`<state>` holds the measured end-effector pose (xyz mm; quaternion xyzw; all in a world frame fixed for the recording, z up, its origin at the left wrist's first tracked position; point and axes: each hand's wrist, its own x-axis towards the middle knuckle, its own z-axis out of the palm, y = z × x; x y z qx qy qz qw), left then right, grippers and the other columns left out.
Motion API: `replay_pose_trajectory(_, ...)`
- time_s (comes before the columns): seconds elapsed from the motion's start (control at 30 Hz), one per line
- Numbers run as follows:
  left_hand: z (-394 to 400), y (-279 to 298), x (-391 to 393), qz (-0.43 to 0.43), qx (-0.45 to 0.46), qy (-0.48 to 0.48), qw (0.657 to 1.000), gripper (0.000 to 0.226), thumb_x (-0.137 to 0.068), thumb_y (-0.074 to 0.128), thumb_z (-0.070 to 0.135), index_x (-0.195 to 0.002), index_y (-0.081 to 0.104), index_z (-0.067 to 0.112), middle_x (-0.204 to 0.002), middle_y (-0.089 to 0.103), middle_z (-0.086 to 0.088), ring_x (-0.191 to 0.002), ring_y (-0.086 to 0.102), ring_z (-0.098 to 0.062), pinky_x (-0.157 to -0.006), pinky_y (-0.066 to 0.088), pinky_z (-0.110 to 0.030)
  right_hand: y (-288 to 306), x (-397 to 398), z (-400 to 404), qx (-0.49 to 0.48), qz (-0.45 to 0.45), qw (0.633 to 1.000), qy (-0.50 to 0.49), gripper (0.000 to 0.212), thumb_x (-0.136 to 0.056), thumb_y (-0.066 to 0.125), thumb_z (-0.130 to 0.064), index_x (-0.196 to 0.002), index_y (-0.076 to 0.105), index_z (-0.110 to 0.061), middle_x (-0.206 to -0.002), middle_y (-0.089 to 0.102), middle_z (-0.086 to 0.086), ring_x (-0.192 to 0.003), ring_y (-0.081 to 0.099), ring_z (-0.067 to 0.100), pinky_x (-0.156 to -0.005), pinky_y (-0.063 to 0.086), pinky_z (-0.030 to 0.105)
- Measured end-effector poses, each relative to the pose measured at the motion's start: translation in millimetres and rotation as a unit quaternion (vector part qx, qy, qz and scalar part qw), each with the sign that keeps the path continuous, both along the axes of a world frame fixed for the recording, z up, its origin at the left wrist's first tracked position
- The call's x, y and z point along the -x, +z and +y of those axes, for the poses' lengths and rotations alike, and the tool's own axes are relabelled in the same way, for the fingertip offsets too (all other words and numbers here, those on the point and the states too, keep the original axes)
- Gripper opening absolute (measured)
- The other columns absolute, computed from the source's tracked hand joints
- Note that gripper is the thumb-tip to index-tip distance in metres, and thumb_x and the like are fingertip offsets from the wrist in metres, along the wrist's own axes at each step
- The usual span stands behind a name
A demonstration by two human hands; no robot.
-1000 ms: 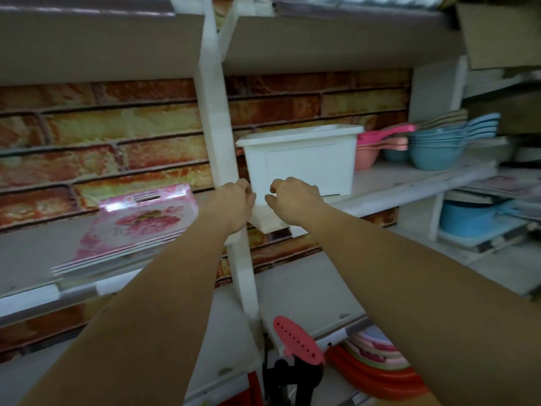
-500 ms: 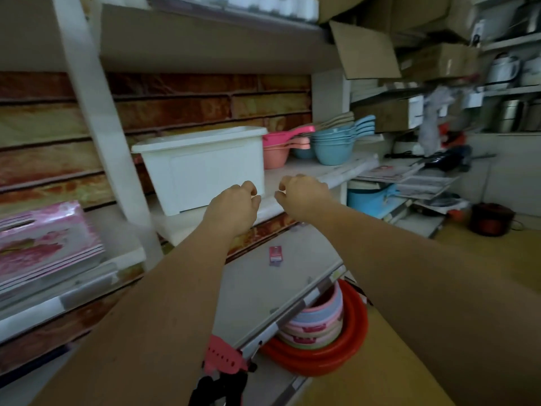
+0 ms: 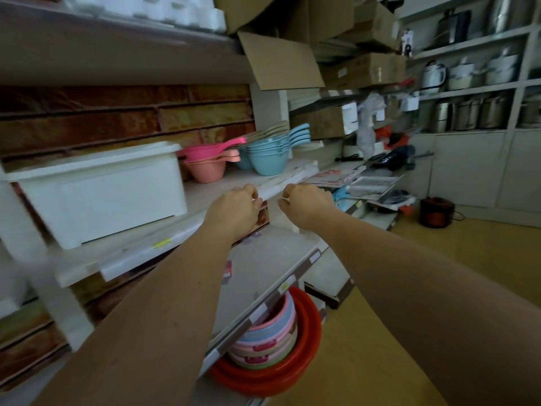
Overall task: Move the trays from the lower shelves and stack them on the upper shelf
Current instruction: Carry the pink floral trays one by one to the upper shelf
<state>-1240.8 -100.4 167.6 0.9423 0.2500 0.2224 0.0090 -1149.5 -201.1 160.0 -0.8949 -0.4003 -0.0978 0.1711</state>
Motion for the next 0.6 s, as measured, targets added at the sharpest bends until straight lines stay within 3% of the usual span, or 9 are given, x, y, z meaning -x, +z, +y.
replay_pose_trajectory(0.33, -65.0, -19.4, -177.5, 0.006, 0.02, -0.069, 0.997, 0.03, -0.1, 0.036, 0.027, -0.118, 0.053, 0.009, -0.122, 0.059, -0.015, -0.112, 0.053, -0.032, -0.086, 0.041, -0.036, -18.2, -171.3, -83.7, 0.028, 0.027, 0.997, -0.071, 0.04, -0.102, 0.033, -0.034, -0.133, 0.049, -0.014, -0.133, 0.053, 0.012, -0.12, 0.05, 0.03, -0.096, 0.04, 0.038)
replay_pose_trajectory(0.6, -64.7, -41.9, -310.3, 0.034, 0.031, -0.101, 0.994, 0.032, -0.1, 0.036, 0.029, -0.122, 0.052, 0.012, -0.123, 0.058, -0.012, -0.111, 0.053, -0.03, -0.088, 0.043, -0.037, -39.9, -285.8, -89.9, 0.04, 0.039, 0.993, -0.104, 0.039, -0.102, 0.032, -0.034, -0.132, 0.049, -0.014, -0.13, 0.054, 0.011, -0.117, 0.053, 0.028, -0.091, 0.041, 0.038)
